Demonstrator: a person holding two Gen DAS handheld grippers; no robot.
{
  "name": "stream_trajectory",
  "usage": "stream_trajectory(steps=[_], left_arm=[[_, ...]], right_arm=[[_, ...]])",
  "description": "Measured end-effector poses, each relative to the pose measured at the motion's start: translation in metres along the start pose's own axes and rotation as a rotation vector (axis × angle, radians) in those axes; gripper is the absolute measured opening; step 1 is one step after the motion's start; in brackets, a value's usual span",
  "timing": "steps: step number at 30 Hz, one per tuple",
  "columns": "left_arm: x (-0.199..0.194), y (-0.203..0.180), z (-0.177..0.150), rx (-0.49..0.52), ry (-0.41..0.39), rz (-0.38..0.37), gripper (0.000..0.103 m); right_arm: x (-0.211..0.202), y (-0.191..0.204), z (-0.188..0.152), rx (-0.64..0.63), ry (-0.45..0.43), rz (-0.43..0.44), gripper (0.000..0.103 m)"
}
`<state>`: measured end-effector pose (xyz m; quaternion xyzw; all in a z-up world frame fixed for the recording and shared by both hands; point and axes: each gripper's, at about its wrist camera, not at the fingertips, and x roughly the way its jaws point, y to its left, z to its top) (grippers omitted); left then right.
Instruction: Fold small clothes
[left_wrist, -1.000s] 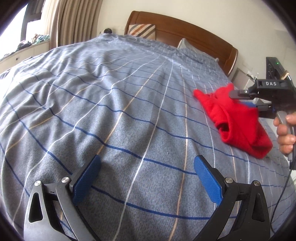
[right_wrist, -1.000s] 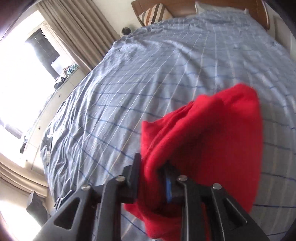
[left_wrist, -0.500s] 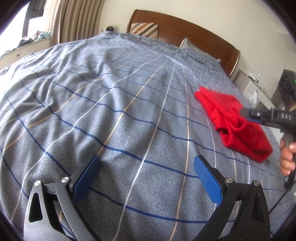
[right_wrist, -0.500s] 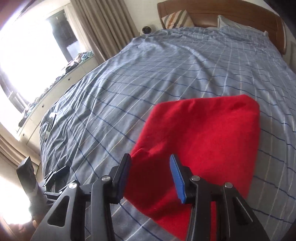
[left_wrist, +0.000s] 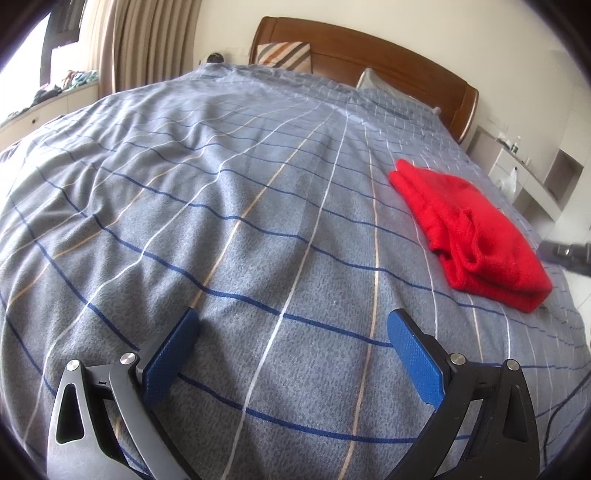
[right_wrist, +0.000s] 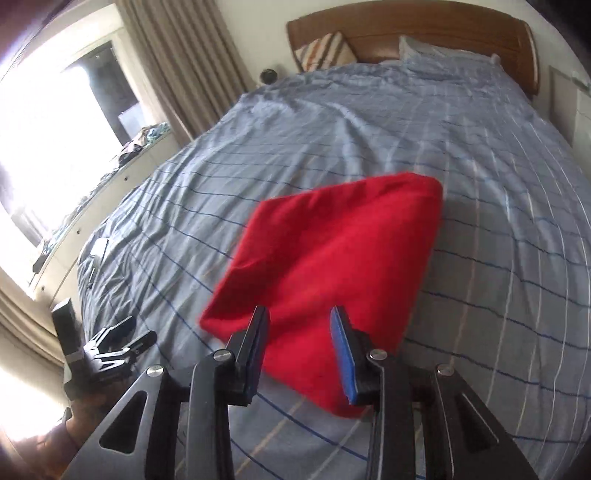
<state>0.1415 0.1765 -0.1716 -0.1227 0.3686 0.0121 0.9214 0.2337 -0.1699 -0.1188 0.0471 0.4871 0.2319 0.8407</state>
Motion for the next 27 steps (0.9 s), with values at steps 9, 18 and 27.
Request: stream_trajectory(steps=[9,18,27], left_arm=[[-0.015,-0.021,0.015,0.035,0.026,-0.128,0.102],[0.095,-0.09,0.123,-0.028,0.291,-0.324,0.102],[0.141,-0.129,0.115,0.045,0.38,-0.27,0.076]], right_arm=[[-0.021,-0.02,-0.027,0.062,-0.045,-0.024,0.042],[-0.005,-0.086,0.037,0.368,-0.166,0.123,0.076],[0.081,-0.053,0.053,0.238,-0.071,0.061,0.052]])
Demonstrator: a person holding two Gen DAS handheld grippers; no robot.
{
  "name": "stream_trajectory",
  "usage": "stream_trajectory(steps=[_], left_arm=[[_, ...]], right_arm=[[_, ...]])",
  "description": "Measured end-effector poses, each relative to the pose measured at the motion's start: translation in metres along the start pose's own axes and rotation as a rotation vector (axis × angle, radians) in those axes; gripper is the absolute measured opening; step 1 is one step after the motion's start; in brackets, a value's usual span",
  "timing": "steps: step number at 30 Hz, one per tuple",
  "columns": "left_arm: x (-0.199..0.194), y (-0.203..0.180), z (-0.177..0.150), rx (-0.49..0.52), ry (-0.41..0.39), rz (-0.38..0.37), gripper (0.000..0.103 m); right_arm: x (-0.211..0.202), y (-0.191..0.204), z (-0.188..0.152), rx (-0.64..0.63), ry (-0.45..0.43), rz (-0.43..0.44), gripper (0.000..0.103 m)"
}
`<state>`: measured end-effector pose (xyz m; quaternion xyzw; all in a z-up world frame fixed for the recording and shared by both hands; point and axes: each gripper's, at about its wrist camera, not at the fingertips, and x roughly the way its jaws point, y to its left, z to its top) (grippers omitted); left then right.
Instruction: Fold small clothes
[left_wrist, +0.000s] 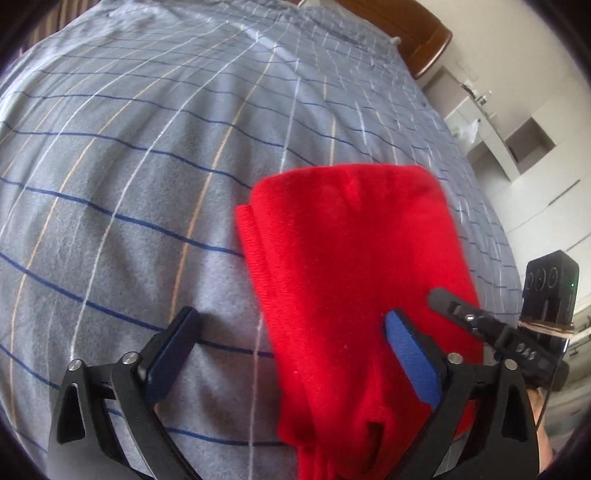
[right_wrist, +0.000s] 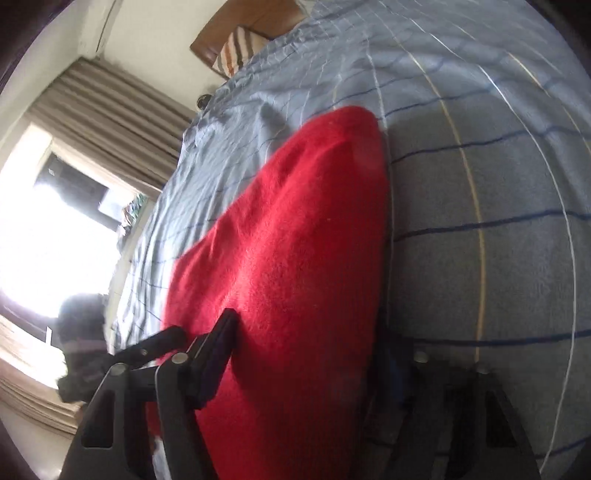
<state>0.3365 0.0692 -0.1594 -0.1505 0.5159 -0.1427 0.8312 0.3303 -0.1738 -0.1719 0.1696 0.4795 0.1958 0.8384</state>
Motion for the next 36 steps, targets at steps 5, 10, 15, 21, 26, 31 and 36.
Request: stream_trajectory(steps=[5,10,15,21,26,31,36], left_arm=[[-0.002,-0.027,-0.014,0.118,-0.021,0.039,0.02],[-0.064,-0.037,-0.007,0.148,-0.149,-0.002,0.019],[-0.117,-0.045,0.017,0.196,-0.262,0.012,0.028],[-0.07,-0.008,-0.005,0.17,-0.164,0.256,0.091],[-0.099,-0.014,-0.075,0.273,-0.272,0.382,0.099],[-0.143,-0.053,-0.122,0.324,-0.368,0.487,0.102],[-0.183,-0.082,-0.156,0.265,-0.413,0.549,0.103]], right_arm=[[-0.013,0.07,-0.018,-0.395,-0.106,-0.25,0.03],[-0.059,0.107,-0.02,-0.49,-0.248,-0.231,0.03],[-0.09,0.129,0.013,-0.451,-0.343,-0.126,0.03],[-0.048,0.058,0.02,-0.218,-0.13,-0.22,0.071],[-0.079,0.035,-0.043,-0.269,-0.111,-0.316,0.086],[-0.137,0.062,-0.097,-0.313,-0.153,-0.36,0.093],[-0.192,0.102,-0.136,-0.309,-0.193,-0.339,0.1]])
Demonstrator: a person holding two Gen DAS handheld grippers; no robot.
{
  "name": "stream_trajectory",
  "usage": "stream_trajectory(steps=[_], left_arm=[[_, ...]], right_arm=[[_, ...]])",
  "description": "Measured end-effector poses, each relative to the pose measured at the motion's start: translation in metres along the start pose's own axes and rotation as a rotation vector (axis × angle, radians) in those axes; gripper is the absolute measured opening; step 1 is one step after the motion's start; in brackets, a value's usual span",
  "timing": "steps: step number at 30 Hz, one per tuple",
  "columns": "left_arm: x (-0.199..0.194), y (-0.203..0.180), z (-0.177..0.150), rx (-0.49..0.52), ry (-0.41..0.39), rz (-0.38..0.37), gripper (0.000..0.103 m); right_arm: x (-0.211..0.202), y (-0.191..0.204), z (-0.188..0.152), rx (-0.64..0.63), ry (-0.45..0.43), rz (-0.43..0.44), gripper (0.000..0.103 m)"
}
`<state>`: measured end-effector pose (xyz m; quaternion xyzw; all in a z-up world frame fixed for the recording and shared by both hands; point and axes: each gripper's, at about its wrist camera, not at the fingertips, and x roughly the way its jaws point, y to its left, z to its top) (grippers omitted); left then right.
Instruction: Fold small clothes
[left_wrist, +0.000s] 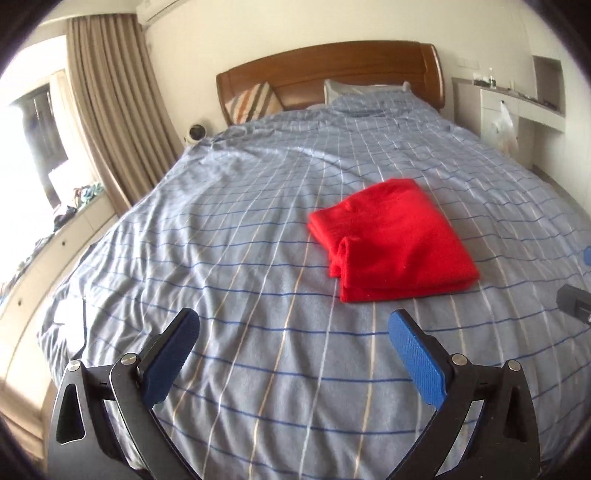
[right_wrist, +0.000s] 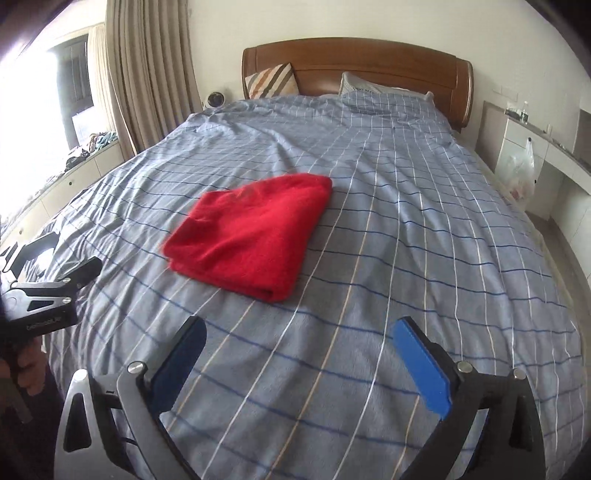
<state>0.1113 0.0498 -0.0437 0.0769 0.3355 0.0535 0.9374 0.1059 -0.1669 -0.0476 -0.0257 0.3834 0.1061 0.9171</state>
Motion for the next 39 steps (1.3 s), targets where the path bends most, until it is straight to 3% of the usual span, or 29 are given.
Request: stream_trajectory(steps=[3,9,28,31,34,39], left_arm=[[-0.026,0.001,-0.005,-0.036,0.038,-0.056,0.102],[-0.065,-0.007,-0.015,-0.013,0.05,-0.108,0.103],[-0.107,-0.005,-0.021,-0.045,0.021,-0.127,0.103],[-0.111,-0.007,-0.021,-0.027,0.023,-0.077,0.103],[-0.111,-0.008,-0.022,-0.014,0.041,-0.045,0.103],[-0.113,-0.002,-0.027,-0.025,0.086,-0.077,0.103]], right_arm=[[-0.031,0.015,-0.008,0.007,-0.009,0.016,0.102],[-0.071,0.039,-0.027,-0.035,-0.024,-0.005,0.102],[-0.103,0.06,-0.031,-0.016,-0.019,-0.039,0.102],[-0.109,0.063,-0.027,-0.003,-0.028,-0.023,0.102],[-0.114,0.068,-0.024,-0.006,-0.021,-0.032,0.102],[-0.121,0.065,-0.027,0.021,0.018,-0.014,0.102]])
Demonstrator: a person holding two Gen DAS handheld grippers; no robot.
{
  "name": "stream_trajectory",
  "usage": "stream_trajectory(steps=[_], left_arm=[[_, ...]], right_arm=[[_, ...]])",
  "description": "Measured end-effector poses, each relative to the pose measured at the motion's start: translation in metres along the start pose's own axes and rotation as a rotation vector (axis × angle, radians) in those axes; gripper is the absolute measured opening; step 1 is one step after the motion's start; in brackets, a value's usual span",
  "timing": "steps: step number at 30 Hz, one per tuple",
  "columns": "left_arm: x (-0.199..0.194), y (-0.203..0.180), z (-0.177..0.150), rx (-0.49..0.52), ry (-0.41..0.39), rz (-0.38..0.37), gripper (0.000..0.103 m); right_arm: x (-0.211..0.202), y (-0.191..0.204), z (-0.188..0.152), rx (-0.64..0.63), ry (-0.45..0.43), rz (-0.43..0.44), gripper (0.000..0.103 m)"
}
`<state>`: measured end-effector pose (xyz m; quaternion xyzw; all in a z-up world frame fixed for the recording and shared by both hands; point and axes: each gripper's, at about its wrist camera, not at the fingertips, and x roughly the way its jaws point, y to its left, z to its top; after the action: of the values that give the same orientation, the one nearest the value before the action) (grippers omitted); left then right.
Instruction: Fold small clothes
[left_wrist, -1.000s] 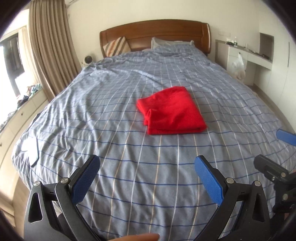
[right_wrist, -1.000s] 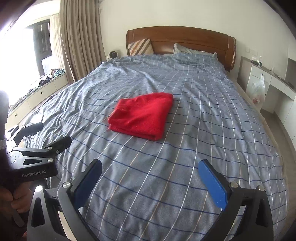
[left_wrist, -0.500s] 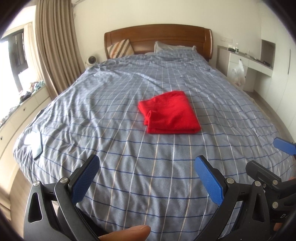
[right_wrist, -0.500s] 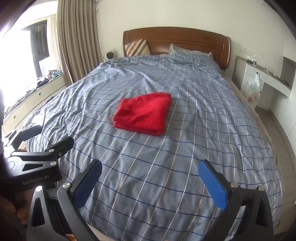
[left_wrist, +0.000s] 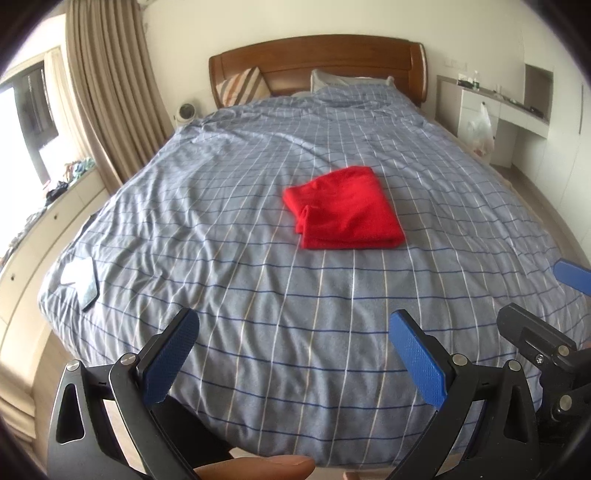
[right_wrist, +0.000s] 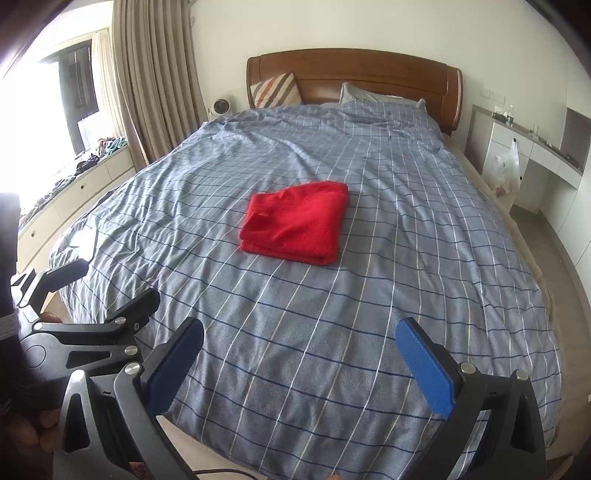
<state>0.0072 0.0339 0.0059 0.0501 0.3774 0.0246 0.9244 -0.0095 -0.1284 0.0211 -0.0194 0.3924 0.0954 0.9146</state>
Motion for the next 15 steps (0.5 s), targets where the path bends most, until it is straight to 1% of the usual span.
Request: stream_trajectory(steps=[4,8,15], left_arm=[[-0.006,0.006,-0.006,-0.006,0.0,0.002,0.103],[-0.007,0.013,-0.006,-0.038,0.008,-0.018,0.103],[-0.003,0.014,-0.005,-0.049,0.017,-0.019,0.103]], right_arm=[[-0.005,0.0,-0.005,-0.019,0.001,-0.034,0.102],[-0.005,0.002,-0.004,-0.026,0.001,-0.036,0.102],[-0.004,0.008,-0.004,-0.046,-0.001,-0.041,0.102]])
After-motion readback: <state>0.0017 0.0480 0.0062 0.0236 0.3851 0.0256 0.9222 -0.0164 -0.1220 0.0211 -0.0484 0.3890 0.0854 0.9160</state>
